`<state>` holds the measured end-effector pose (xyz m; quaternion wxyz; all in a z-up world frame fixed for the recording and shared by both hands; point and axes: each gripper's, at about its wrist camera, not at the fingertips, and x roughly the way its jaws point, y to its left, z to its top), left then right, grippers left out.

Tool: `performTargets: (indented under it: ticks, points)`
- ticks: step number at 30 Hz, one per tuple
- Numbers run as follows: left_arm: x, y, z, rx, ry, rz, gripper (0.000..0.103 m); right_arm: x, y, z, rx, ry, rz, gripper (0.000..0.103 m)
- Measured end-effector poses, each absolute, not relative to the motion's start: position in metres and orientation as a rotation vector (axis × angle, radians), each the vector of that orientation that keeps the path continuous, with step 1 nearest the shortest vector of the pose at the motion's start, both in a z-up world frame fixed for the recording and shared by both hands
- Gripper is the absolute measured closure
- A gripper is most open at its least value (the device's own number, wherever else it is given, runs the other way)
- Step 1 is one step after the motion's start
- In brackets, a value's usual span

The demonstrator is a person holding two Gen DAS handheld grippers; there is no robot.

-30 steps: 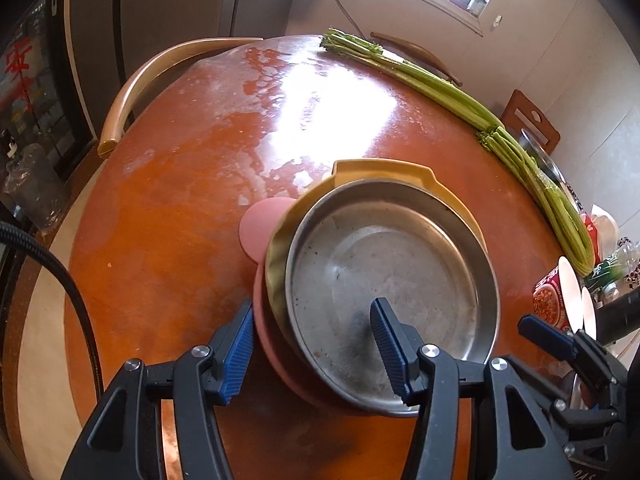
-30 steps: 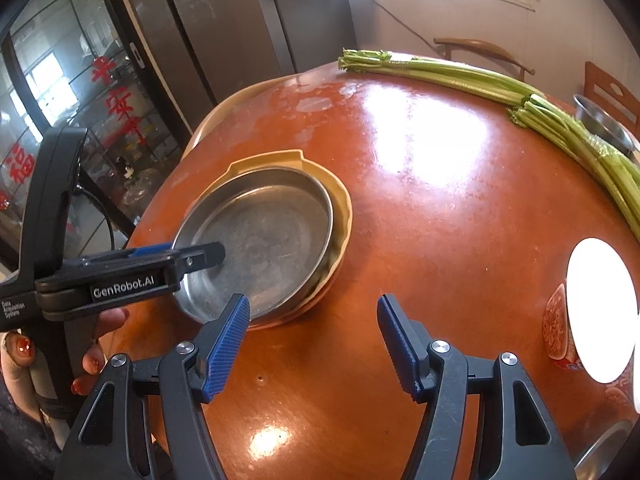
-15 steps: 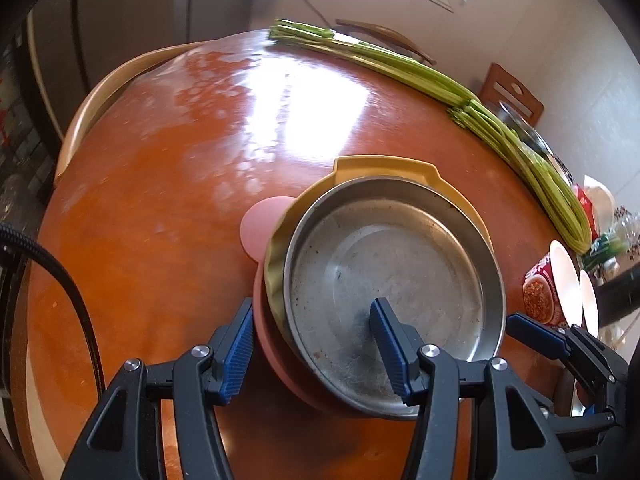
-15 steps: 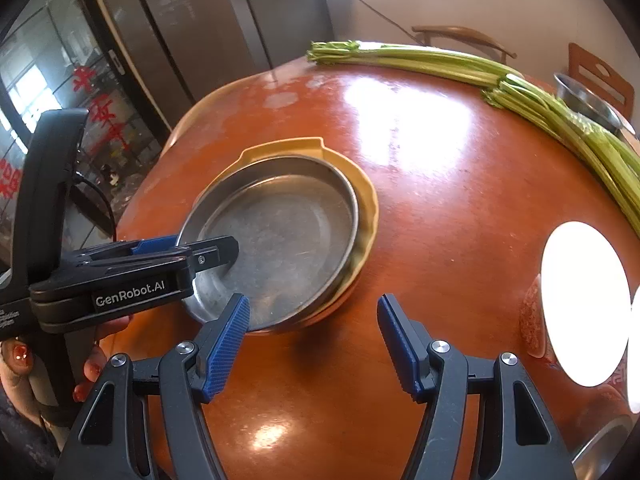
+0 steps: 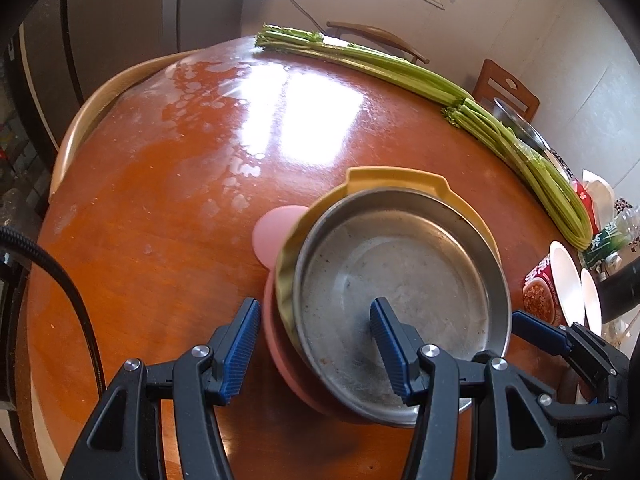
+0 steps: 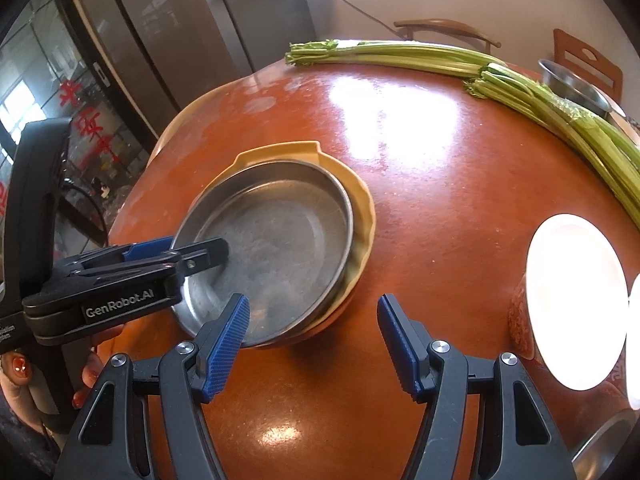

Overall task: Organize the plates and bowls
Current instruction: 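Move the left gripper to the rim of the large steel bowl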

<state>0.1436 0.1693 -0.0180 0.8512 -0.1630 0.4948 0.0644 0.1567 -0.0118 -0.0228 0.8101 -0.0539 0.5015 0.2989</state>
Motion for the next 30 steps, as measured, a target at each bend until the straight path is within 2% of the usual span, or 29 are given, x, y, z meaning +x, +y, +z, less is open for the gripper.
performTargets:
  ticks: [14, 30]
  points:
    - [0.118, 0.17, 0.008, -0.306, 0.97, 0.171, 0.046, 0.134, -0.029, 0.012, -0.108, 0.954, 0.601, 0.035]
    - [0.104, 0.106, 0.048, -0.221, 0.897, 0.073, 0.046, 0.102, -0.104, 0.052, -0.052, 0.812, 0.526, 0.035]
